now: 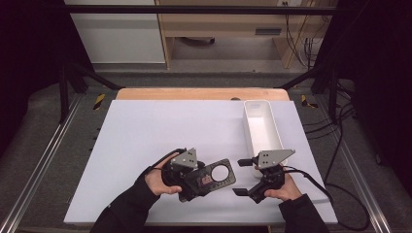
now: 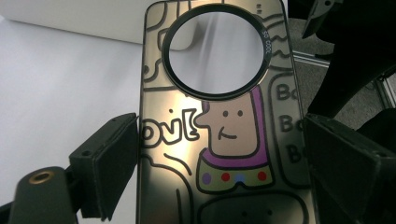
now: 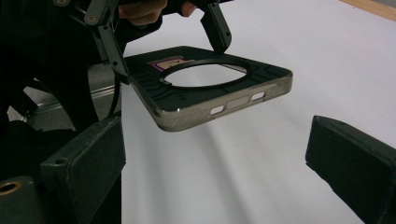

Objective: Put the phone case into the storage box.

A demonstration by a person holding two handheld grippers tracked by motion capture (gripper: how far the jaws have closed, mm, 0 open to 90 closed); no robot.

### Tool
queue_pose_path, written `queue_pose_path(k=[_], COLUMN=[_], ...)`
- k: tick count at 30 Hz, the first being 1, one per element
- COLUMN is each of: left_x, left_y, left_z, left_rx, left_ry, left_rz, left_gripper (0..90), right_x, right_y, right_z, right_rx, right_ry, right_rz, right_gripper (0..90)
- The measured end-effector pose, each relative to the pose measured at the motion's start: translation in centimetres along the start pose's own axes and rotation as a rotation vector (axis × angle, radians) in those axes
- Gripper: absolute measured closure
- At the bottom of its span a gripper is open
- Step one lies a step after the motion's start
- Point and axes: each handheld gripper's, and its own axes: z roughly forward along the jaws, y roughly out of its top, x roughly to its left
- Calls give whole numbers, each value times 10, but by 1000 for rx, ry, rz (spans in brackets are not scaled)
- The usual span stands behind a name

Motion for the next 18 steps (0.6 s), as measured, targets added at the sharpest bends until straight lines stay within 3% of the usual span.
queue_pose_path(k=[6, 18], left_x=[-2, -4], left_y=[1, 1], left_z=[-1, 2], left_rx=[4, 13], left_ry=[-10, -39], left_rz=[14, 34], left_gripper=[116, 116], right_x=[0, 2], right_y=[4, 7], right_z=[1, 10], right_rx=[-2, 25], right_ry=[6, 69], right_rz=[-8, -18], right_gripper=[52, 59])
